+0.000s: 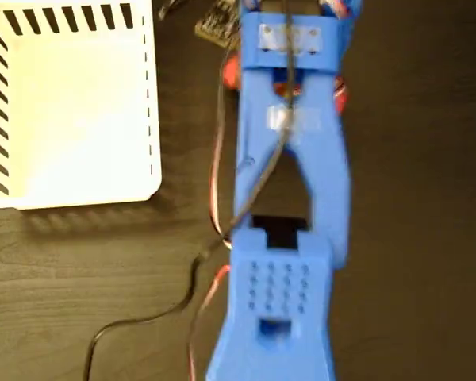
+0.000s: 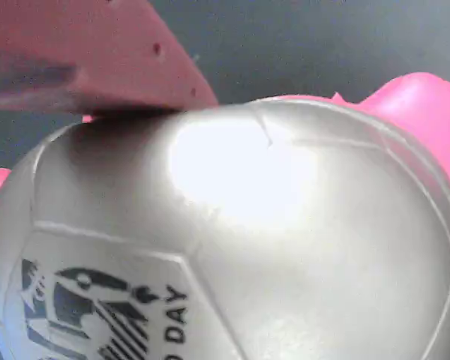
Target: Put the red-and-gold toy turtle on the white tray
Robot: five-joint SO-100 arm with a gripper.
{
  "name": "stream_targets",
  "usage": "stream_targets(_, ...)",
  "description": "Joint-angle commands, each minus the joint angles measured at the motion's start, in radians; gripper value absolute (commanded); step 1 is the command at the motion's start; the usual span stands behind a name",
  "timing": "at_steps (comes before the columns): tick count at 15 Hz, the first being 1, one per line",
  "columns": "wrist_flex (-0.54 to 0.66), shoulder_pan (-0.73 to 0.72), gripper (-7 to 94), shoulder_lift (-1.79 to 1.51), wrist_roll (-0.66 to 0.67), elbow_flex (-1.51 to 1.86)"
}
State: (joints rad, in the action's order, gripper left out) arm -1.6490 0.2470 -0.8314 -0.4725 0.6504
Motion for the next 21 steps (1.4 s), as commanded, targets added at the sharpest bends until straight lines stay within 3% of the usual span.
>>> stream_targets(1,-0.034,0.021,0,-0.318,0.041,0.003)
stream_targets(4,-0.021,-0.026,0,-0.422,0.126,0.094)
stream_targets(7,0.026,-0.207,0,-0.5,0.221,0.166)
stream_targets(12,0.069,-0.459,0,-0.486,0.233,0.181)
stream_targets(21,0.095,-0.555,0,-0.278,0.161,0.178)
